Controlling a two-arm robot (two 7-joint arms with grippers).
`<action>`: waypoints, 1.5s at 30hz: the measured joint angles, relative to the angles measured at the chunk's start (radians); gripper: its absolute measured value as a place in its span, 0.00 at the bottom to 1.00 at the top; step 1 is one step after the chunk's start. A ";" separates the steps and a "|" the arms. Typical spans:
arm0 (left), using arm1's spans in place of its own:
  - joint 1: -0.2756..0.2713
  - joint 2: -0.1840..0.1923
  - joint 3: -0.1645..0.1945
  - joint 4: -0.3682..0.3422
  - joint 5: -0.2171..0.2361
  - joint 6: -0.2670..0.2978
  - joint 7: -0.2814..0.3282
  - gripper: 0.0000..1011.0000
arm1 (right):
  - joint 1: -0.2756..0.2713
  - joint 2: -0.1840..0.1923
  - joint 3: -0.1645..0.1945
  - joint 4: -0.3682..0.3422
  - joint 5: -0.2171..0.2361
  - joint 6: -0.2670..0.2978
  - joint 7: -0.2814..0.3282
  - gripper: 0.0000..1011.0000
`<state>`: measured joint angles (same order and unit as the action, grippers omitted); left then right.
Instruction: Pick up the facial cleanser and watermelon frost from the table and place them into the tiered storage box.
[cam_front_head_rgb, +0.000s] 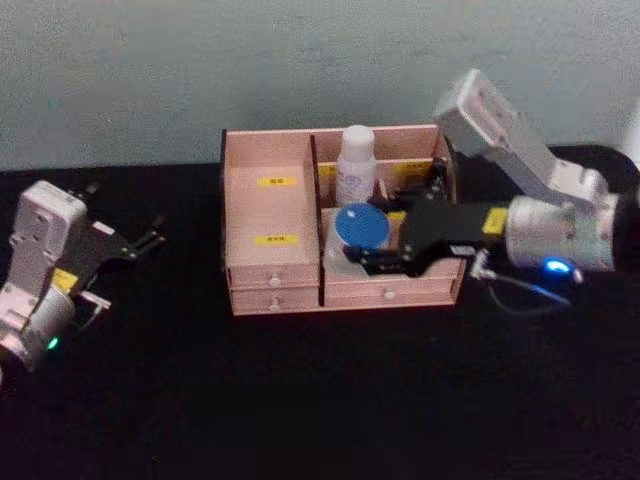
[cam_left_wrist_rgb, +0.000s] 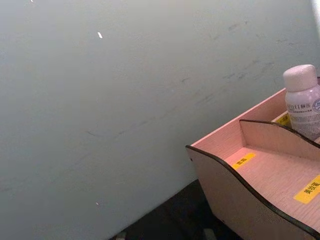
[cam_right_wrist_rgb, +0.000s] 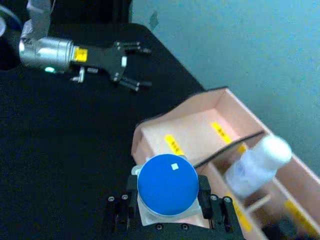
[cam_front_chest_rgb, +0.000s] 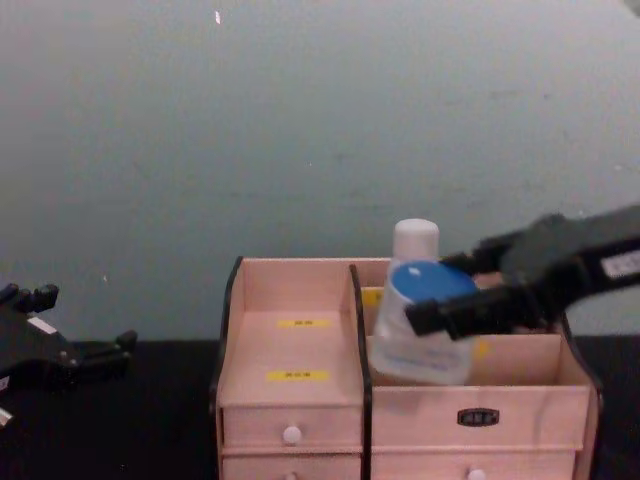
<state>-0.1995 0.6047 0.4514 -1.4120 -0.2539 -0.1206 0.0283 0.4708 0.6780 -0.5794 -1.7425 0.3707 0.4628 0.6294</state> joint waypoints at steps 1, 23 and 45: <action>0.000 0.000 0.000 0.000 0.000 0.000 0.000 0.99 | 0.029 -0.019 -0.013 0.024 -0.005 -0.001 0.004 0.72; 0.000 0.000 0.000 0.000 0.000 0.000 0.000 0.99 | 0.332 -0.317 -0.169 0.492 -0.068 -0.080 0.050 0.72; 0.000 0.000 0.000 0.000 0.000 0.000 0.000 0.99 | 0.416 -0.435 -0.199 0.738 -0.100 -0.103 0.080 0.72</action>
<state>-0.1995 0.6047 0.4514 -1.4120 -0.2539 -0.1205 0.0283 0.8868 0.2429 -0.7782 -1.0043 0.2704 0.3598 0.7098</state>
